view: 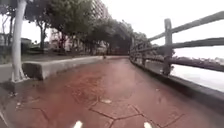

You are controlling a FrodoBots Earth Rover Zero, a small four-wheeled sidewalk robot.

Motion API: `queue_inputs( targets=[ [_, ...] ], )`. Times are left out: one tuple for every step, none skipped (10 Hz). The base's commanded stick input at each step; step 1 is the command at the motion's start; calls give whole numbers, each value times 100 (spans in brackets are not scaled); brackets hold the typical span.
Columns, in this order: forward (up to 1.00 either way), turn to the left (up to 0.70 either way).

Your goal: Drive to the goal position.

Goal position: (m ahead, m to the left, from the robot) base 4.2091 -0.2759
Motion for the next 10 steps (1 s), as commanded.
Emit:
queue_inputs(
  targets=[
    [50,0],
    [50,0],
    [50,0],
    [50,0],
    [50,0],
    [50,0],
    [50,0],
    [50,0],
    [50,0],
    [50,0]
  ],
)
